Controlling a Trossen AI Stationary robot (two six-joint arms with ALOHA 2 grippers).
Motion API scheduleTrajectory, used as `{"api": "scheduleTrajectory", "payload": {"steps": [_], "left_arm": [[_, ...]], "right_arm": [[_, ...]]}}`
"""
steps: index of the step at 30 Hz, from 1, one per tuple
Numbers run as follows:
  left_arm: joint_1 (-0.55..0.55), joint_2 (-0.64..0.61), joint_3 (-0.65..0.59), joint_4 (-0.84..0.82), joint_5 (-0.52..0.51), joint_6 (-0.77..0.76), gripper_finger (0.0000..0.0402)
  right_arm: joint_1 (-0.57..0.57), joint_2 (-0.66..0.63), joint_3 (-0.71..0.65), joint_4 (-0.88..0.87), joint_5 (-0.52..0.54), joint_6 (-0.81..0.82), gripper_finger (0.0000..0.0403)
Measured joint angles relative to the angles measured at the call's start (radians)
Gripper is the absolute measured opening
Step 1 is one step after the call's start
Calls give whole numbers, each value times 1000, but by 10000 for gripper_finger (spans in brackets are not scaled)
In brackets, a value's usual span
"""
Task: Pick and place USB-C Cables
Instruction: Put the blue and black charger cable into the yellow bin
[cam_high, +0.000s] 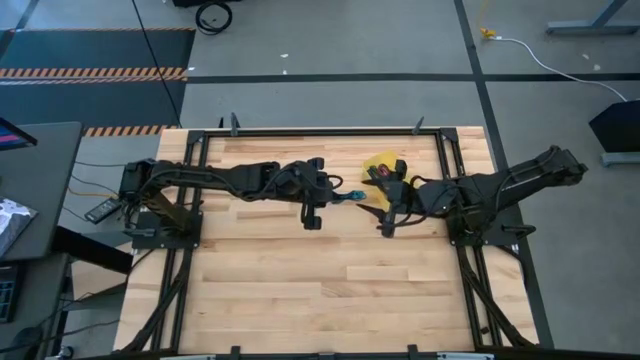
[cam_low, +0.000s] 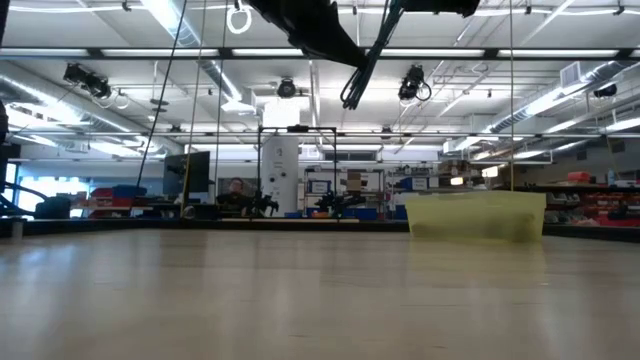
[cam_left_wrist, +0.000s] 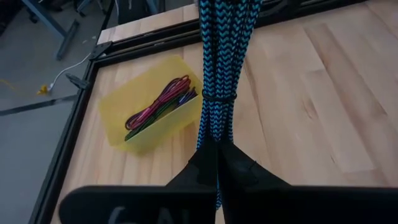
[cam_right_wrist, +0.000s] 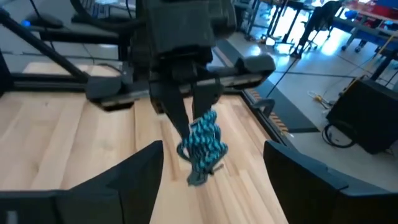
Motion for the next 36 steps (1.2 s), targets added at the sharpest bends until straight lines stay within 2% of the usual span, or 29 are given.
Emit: {"api": "scheduleTrajectory", "payload": {"steps": [3,6,8,11,13,18,21,24,27,31,36], "left_arm": [[-2,0,0,1,0,0,0],[-2,0,0,3,0,-3,4],[-3,0,0,2,0,-9,13],[-2,0,0,-16,0,-15,33],[-2,0,0,-27,0,-26,48],[-3,0,0,-43,-4,-41,75],[-3,0,0,-65,-52,-60,87],[-8,-6,0,-157,-102,-60,97],[-8,-7,0,-283,-124,-69,104],[-16,-7,0,-429,-125,-124,104],[-51,-7,0,-540,-126,-171,100]], "right_arm": [[-8,20,-1,11,1,-8,268],[-20,51,-1,12,7,6,222],[-22,71,-1,14,8,5,169],[-22,93,-1,16,4,-38,59],[-19,100,-1,19,2,-75,21],[-19,102,-1,35,16,-95,12],[-21,97,-1,-12,61,-96,12],[-35,85,-1,-161,135,-69,12],[-82,71,-1,-362,165,40,12],[-177,69,-1,-560,134,160,12],[-297,69,-1,-639,40,196,12]]}}
